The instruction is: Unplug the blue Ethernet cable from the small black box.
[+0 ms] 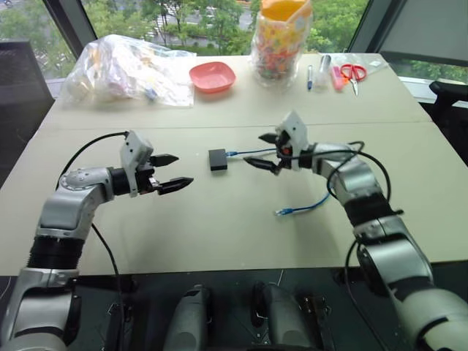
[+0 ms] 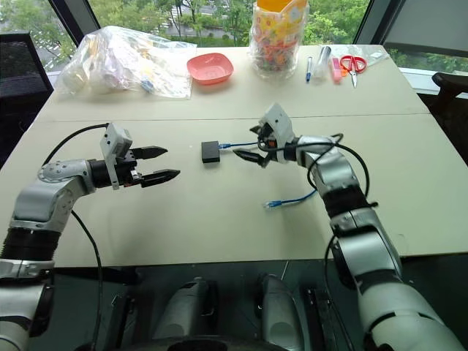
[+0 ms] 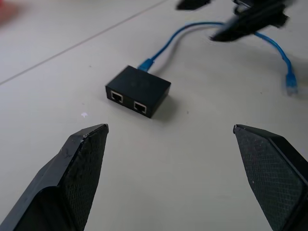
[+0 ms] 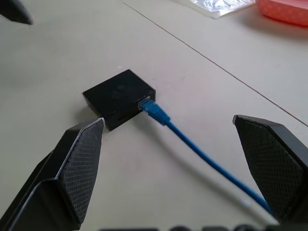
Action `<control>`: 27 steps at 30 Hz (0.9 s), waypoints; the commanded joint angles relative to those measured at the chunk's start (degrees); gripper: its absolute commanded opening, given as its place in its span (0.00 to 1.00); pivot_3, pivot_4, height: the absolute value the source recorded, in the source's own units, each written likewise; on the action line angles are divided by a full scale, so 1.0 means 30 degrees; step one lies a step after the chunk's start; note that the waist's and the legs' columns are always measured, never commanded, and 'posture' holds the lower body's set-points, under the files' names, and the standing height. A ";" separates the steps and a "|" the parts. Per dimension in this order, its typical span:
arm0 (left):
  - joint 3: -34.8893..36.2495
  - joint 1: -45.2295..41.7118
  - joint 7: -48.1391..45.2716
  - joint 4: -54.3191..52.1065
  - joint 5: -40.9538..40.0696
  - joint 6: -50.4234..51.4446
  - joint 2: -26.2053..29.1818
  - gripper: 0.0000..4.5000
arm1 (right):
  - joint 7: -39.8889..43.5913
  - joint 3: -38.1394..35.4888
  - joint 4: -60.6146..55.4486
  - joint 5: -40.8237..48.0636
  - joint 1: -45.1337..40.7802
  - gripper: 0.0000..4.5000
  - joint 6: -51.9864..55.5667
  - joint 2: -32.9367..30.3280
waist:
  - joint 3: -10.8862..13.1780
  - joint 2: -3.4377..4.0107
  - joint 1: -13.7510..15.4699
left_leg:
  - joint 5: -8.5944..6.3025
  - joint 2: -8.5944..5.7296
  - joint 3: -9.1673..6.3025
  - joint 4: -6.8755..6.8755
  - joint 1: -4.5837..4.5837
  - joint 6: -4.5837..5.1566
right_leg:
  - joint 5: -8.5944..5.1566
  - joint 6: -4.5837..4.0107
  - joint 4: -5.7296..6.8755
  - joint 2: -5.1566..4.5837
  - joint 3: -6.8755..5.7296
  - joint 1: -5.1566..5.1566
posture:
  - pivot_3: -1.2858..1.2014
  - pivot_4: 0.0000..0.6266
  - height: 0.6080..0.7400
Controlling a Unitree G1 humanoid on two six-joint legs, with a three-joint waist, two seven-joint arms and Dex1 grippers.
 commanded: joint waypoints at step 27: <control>0.2004 -0.1016 0.1886 0.3079 -0.0048 -0.0815 -0.1069 0.97 | -0.5165 0.0952 0.6245 -0.8866 -0.3599 0.01 -1.1247 0.1629 | -0.0006 -0.0013 0.0131 | 0.0038 0.0158 0.0128 0.0003 0.0215 -0.0080 | -0.0004 -0.0045 0.0093 0.0111 0.0200 0.0077 | 0.52 0.24 1.00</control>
